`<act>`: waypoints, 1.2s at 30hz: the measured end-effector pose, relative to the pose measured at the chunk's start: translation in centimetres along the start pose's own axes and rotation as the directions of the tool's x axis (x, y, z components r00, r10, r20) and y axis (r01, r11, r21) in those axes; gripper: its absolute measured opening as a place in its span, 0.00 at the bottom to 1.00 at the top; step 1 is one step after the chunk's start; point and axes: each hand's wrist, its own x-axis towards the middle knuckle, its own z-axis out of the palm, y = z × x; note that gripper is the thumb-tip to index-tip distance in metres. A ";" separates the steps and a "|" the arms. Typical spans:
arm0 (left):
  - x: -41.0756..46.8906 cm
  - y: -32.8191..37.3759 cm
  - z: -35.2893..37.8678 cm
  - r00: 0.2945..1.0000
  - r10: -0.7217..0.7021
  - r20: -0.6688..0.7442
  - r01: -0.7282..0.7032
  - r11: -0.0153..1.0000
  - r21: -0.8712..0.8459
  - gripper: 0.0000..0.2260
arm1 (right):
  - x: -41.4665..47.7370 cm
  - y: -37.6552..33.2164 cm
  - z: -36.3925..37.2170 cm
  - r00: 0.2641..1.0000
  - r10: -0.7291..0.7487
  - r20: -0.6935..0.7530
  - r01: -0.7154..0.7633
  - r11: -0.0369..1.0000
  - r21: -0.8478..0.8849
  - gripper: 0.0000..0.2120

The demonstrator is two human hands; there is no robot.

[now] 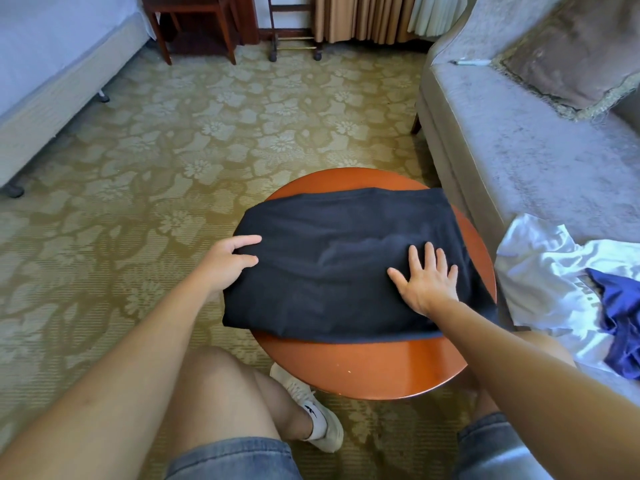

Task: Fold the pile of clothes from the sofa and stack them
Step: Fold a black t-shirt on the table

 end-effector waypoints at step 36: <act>-2.4 -0.1 22.2 0.919 0.264 0.292 -0.376 0.364 0.852 0.32 | -4.2 4.3 -3.0 0.875 -0.242 -0.418 0.409 0.833 0.373 0.15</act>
